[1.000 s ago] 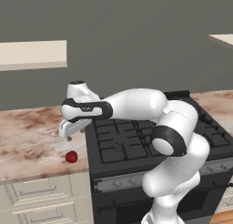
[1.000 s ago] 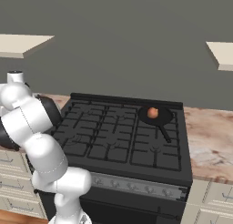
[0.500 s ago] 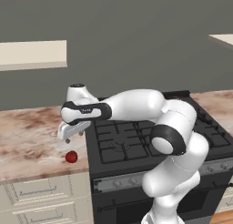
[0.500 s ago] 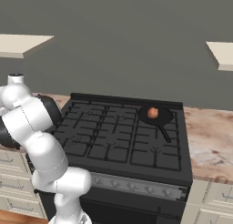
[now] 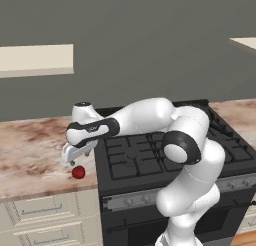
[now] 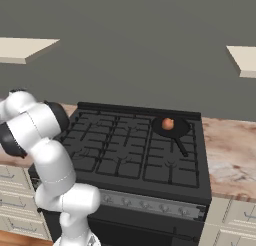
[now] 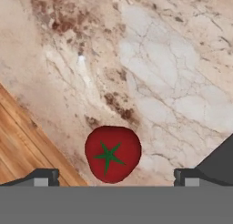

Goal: Place the pan on the rear right burner on the stove. Then place the tomato and the onion in the pan and turn on the rear right burner.

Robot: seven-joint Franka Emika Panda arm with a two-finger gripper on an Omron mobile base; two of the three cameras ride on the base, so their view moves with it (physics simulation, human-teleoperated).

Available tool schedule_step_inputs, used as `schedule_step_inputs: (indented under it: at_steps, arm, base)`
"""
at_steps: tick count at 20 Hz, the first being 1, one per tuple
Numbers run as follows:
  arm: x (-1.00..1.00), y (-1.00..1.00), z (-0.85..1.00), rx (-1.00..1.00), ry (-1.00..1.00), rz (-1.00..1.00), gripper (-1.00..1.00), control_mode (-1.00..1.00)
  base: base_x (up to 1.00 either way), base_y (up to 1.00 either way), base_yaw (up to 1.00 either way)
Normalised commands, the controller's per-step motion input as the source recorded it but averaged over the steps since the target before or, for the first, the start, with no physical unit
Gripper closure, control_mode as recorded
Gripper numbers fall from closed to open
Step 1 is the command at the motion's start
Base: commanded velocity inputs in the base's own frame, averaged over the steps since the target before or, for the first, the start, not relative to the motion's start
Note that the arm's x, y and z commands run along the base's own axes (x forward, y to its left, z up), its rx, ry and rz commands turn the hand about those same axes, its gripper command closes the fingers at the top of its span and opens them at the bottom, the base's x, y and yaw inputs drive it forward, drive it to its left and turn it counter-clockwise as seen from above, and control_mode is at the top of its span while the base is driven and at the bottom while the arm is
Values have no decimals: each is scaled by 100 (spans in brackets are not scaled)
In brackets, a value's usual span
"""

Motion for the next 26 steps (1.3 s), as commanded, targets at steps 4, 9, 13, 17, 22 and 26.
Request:
schedule_step_inputs:
  at_steps: [4, 9, 13, 17, 22, 26]
  arm:
    - [0, 15, -26, 0, 0, 0, -100, -100]
    - [0, 9, -25, 0, 0, -1, -100, -100]
    - [-1, 0, -9, 0, 0, -1, -100, -100]
    - [0, 0, 0, -1, 0, -1, -100, -100]
    - [0, 0, -14, 0, 0, -1, -100, -100]
    - [0, 0, -24, 0, 0, -2, -100, -100]
  base:
    - [0, 0, 0]
    - [0, 0, 0]
    - [0, 0, 0]
    - [0, 0, 0]
    - [0, 0, 0]
    - [0, 0, 0]
